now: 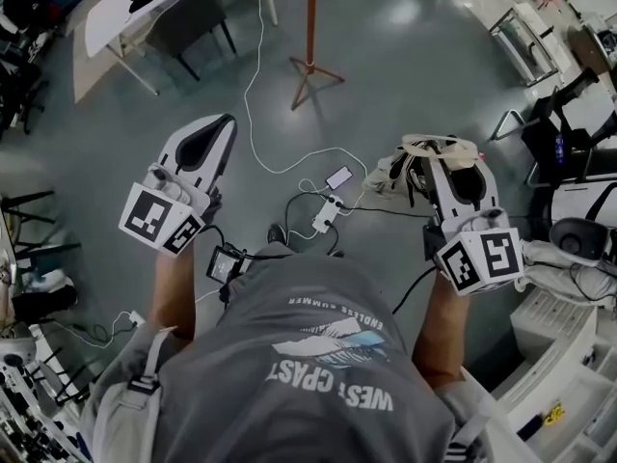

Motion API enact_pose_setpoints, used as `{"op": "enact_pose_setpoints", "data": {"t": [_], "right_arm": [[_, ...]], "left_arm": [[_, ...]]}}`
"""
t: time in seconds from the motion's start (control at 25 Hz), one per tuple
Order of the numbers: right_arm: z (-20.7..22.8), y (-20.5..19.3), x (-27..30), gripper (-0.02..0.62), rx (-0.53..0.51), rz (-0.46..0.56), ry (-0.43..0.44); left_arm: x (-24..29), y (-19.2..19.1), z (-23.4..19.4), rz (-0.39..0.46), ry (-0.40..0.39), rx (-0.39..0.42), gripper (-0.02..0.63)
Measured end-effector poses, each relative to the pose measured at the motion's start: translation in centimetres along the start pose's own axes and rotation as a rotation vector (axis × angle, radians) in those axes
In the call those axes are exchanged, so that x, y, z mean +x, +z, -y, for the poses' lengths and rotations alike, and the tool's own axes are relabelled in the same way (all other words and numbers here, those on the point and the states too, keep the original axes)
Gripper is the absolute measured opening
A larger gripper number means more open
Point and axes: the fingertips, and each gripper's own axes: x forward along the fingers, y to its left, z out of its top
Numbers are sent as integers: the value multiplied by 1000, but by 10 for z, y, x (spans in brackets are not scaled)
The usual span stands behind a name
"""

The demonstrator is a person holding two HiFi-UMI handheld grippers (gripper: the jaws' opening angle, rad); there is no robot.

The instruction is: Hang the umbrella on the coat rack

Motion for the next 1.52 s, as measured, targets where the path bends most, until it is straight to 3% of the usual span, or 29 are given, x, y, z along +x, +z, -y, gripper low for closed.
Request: {"op": "enact_pose_setpoints", "data": {"t": [0.32, 0.52, 0.72, 1.0, 1.52], "right_arm": [[1, 19, 20, 170, 10, 16, -143], [18, 26, 34, 170, 9, 18, -151], [51, 29, 49, 170, 0, 31, -94], [95, 30, 69, 170, -17, 9, 57], [143, 28, 86, 170, -24, 7, 232]], "left_arm": [[9, -2, -37, 18, -122, -41, 20], [19, -4, -44, 27, -113, -53, 20], [41, -7, -41, 11, -42, -38, 20], [76, -3, -21, 21, 117, -46, 20], [105, 9, 22, 2, 274, 2, 20]]}}
